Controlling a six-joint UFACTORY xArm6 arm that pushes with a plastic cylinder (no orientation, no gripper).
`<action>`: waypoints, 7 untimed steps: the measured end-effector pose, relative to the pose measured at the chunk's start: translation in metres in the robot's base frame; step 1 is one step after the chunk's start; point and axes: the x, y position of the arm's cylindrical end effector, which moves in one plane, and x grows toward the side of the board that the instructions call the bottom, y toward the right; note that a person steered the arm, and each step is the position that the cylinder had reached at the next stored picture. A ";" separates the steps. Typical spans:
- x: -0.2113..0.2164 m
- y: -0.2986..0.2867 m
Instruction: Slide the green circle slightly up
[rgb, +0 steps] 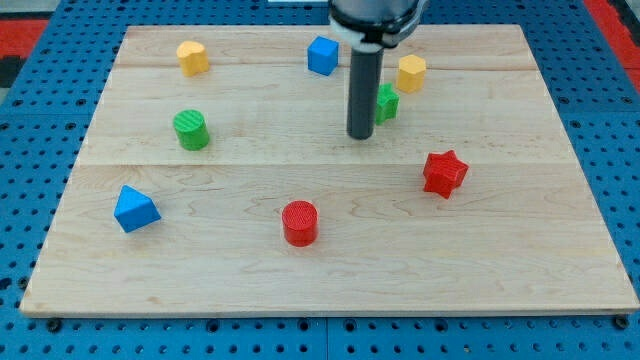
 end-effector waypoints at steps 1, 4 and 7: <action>0.023 -0.030; 0.038 -0.121; -0.001 -0.201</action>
